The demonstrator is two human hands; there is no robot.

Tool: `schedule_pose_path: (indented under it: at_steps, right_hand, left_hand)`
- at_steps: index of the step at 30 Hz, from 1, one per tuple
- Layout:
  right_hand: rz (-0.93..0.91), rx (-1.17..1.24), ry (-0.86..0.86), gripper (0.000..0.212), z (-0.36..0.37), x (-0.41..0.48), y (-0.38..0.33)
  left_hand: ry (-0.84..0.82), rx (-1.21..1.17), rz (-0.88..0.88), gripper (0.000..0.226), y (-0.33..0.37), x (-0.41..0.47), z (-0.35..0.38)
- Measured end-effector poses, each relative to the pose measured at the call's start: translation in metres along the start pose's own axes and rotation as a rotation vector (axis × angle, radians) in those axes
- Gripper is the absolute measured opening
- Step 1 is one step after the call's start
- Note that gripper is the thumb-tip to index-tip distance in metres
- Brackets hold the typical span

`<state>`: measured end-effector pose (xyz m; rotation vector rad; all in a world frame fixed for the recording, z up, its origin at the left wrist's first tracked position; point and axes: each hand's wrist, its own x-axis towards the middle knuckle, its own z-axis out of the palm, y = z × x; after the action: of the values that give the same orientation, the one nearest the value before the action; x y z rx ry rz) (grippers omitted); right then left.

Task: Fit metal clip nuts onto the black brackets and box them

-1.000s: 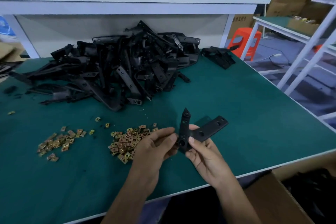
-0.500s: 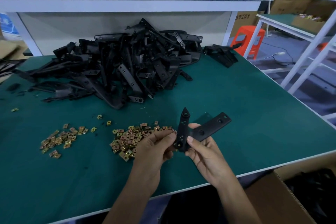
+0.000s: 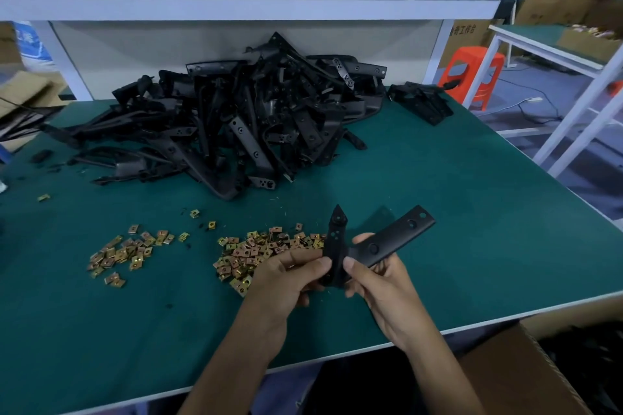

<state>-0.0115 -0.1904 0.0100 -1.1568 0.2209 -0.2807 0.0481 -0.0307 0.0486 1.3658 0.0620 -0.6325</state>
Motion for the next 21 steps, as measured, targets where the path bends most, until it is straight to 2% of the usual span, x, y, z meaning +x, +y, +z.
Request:
schedule_pose_path:
  at_steps: [5,8,10,12,13,15,17,21]
  right_hand:
    - [-0.083,-0.138,0.104,0.029,0.005,0.002,0.010]
    - [-0.068,-0.039,0.140,0.032,0.006,0.002,0.007]
    - [-0.020,0.073,0.150,0.039,0.006,0.003,0.003]
    - [0.008,0.109,0.142,0.043,0.005,0.003,0.002]
    - [0.013,0.115,0.135,0.043,0.004,0.002,0.001]
    - [0.018,0.125,0.134,0.042,0.004,0.001,0.001]
    - [0.024,0.133,0.136,0.043,0.003,0.001,0.000]
    - [0.033,0.143,0.121,0.040,0.003,0.002,-0.002]
  left_hand:
    - [0.068,-0.035,-0.070,0.008,-0.008,0.002,0.004]
    - [0.004,0.173,0.114,0.015,-0.003,0.006,0.002]
    - [0.015,0.484,0.367,0.023,0.007,0.017,-0.004]
    - [0.192,0.975,0.603,0.024,0.018,0.036,-0.015]
    - [0.264,1.181,0.639,0.027,0.023,0.046,-0.021]
    - [0.281,1.456,0.549,0.027,0.029,0.063,-0.030]
    - [0.243,1.491,0.461,0.021,0.031,0.072,-0.037]
    - [0.229,1.330,0.474,0.008,0.034,0.077,-0.042]
